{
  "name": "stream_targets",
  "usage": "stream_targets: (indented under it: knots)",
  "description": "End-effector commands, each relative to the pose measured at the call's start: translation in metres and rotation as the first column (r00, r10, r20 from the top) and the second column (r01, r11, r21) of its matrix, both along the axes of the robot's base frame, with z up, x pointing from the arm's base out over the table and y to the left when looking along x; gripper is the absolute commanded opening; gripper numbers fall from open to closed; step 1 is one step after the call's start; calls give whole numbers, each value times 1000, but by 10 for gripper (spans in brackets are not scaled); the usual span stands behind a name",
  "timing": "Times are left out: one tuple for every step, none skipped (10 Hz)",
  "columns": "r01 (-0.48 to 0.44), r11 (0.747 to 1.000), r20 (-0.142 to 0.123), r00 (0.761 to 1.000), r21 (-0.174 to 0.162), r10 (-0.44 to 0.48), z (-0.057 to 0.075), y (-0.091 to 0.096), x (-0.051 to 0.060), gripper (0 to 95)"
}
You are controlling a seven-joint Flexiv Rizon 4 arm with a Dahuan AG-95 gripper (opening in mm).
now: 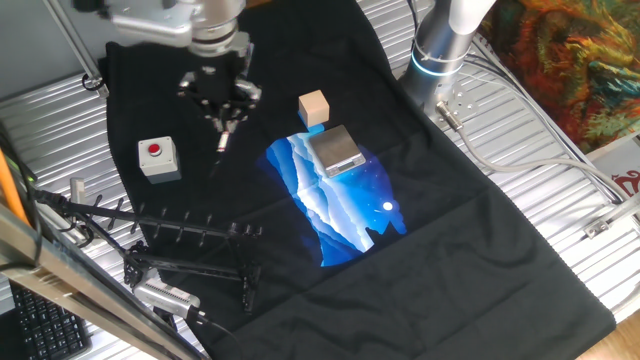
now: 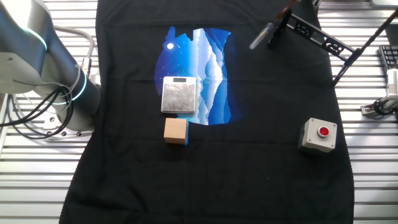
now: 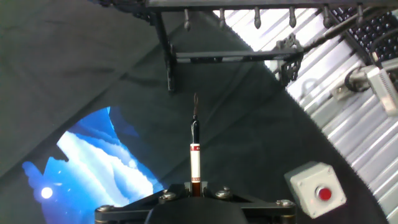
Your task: Place the brush on the pen rack
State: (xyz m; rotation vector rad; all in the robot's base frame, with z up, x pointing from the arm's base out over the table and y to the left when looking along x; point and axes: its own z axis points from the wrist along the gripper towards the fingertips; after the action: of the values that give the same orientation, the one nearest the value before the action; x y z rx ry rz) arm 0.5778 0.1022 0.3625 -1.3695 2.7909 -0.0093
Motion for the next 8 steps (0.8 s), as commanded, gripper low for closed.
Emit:
stream_targets:
  knots:
    - [3, 1000, 11, 1000, 18, -3, 2, 1, 5, 0]
    - [1, 1000, 4, 1000, 18, -1, 4, 4, 15, 0]
    - [-1, 1000, 4, 1000, 19, 1, 4, 3, 18, 0]
    - [-11, 1000, 2, 1000, 24, 11, 2, 2, 22, 0]
    - [-18, 999, 1, 1000, 31, 18, 1, 1, 26, 0]
    - [-23, 999, -1, 1000, 28, 23, 1, 1, 31, 0]
    - [-26, 999, -2, 1000, 28, 26, 0, 1, 39, 0]
    - [-26, 999, 0, 1000, 30, 26, -2, 1, 46, 0]
